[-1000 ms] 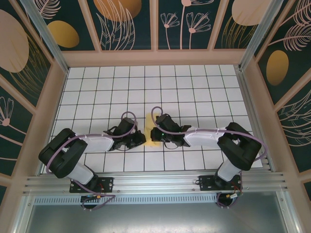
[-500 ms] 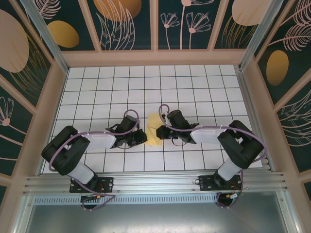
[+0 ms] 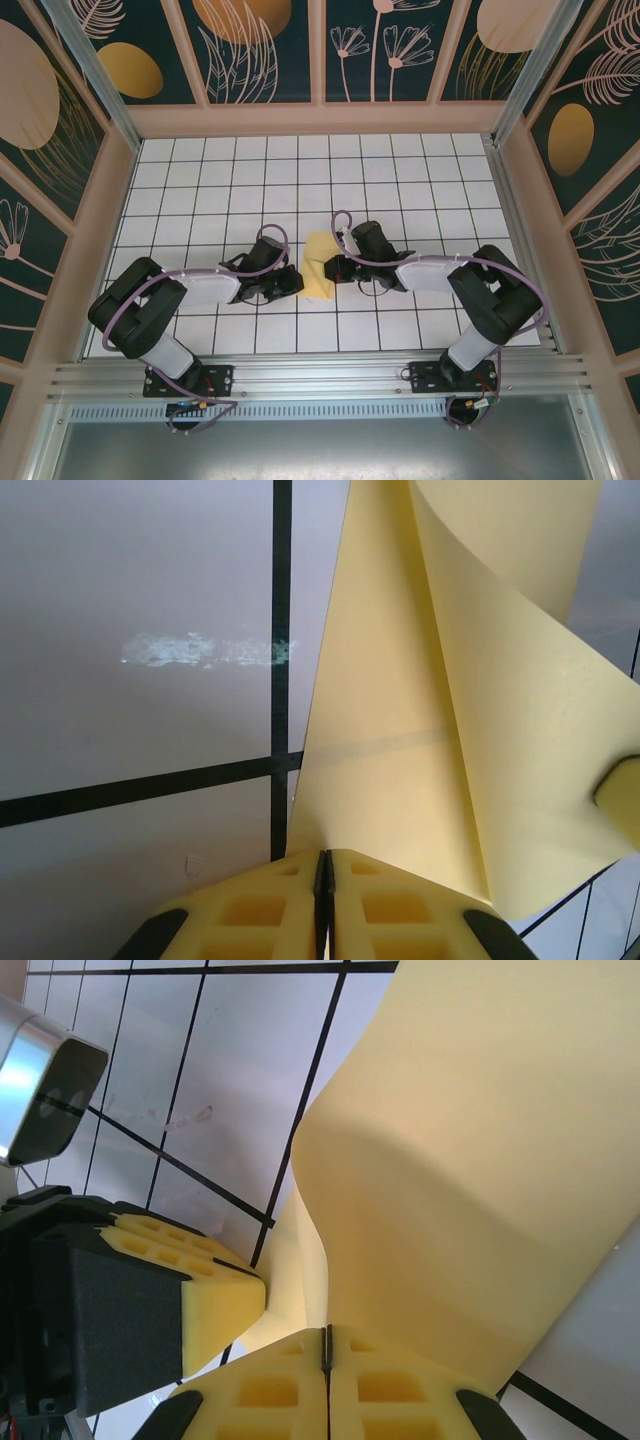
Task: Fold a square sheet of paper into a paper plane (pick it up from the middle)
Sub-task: Fold the triangle a second time at the center of the table.
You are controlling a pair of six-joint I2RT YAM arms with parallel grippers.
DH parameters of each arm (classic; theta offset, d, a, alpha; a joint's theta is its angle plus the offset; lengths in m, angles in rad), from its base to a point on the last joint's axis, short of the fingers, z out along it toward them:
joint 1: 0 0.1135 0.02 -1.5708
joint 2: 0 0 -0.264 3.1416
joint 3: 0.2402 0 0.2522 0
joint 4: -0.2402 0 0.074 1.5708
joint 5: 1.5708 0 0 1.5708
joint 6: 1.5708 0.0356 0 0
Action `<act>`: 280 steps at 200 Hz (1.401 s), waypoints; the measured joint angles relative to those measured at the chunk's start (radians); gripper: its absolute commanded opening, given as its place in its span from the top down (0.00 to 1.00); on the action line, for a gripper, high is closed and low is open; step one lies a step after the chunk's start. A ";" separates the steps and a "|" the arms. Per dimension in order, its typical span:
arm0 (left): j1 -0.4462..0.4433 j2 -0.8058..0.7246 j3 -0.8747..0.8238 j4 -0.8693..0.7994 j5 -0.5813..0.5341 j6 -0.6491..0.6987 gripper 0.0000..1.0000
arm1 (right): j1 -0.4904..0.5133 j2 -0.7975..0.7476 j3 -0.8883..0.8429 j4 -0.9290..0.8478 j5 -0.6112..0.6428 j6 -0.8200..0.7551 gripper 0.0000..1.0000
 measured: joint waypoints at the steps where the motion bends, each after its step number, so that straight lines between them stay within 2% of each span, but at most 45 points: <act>1: 0.000 0.000 0.000 0.000 0.000 0.000 0.88 | -0.001 0.002 0.000 0.000 -0.001 -0.002 0.91; 186: -0.004 0.010 0.021 -0.020 -0.013 0.019 0.88 | -0.068 0.116 0.066 -0.013 -0.090 -0.121 0.88; 280: -0.004 0.012 0.025 -0.024 -0.016 0.026 0.88 | -0.072 0.121 0.069 -0.033 -0.119 -0.143 0.88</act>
